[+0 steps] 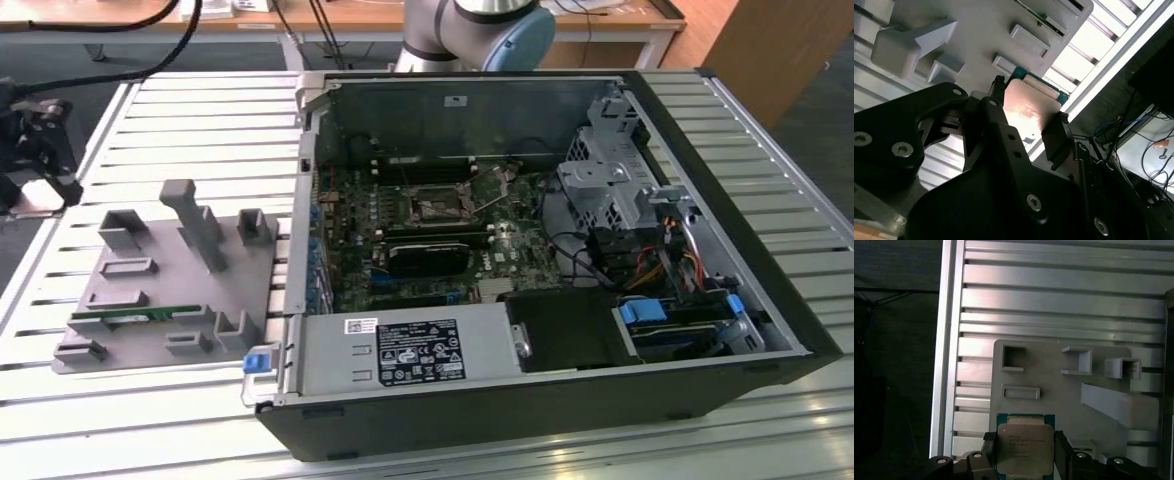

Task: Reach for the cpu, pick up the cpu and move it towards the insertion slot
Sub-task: 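Pick up the cpu and move it towards the insertion slot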

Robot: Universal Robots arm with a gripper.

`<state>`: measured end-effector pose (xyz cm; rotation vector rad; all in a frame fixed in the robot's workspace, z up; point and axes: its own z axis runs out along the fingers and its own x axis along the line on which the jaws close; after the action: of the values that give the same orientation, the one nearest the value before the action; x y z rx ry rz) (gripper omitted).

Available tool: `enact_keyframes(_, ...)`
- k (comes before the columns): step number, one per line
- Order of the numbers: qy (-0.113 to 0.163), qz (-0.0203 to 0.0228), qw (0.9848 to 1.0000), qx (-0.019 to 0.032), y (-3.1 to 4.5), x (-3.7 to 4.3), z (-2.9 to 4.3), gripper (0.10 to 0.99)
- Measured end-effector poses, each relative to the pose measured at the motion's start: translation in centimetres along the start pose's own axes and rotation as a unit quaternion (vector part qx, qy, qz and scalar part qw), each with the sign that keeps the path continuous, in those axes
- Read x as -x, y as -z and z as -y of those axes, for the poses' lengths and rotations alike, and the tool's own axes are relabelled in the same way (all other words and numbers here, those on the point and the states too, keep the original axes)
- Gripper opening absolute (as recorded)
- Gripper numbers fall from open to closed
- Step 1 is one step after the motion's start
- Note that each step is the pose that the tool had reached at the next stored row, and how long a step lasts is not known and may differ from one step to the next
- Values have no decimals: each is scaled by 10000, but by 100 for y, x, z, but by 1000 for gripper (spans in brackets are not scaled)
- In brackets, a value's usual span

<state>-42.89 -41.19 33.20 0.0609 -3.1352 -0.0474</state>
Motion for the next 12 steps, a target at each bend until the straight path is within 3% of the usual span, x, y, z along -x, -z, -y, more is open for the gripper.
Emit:
enact_keyframes(10,1,0,10000,0,451,-1,-15,545)
enact_keyframes(12,0,0,10000,0,504,-2,-21,545)
